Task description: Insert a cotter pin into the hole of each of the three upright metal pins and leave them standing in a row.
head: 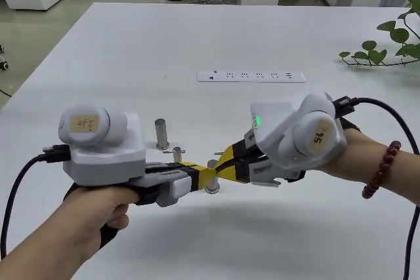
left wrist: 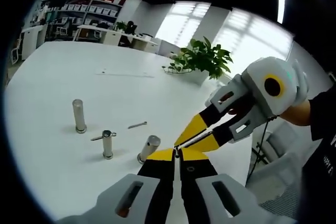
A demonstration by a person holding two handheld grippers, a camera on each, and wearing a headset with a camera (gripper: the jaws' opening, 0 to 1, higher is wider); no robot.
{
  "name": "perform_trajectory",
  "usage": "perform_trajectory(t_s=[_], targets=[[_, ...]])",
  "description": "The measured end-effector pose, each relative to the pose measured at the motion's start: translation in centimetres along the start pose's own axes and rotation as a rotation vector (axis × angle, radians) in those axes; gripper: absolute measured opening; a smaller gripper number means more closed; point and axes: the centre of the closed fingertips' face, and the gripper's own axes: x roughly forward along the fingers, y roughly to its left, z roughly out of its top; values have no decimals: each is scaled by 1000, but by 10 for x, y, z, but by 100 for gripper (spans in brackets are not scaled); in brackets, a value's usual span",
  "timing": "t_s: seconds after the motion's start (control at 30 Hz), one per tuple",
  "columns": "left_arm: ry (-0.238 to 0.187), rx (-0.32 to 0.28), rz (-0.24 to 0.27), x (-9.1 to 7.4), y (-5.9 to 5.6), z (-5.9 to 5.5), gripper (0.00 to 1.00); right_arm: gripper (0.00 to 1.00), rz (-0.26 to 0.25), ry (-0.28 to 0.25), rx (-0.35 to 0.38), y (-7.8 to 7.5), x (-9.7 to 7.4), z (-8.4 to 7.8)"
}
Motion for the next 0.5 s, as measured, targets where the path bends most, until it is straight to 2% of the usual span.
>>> perform_trajectory(t_s=[0.2,0.3,0.5], targets=[[-16,81,0,-1,3,0,0,2,16,-35,98,0,1,-1],[-21,91,-5,-2,2,-1,0,4,26,-52,157,1,1,-3],[-23,157,-21,-6,0,-5,0,8,55,-85,282,3,-1,-6]])
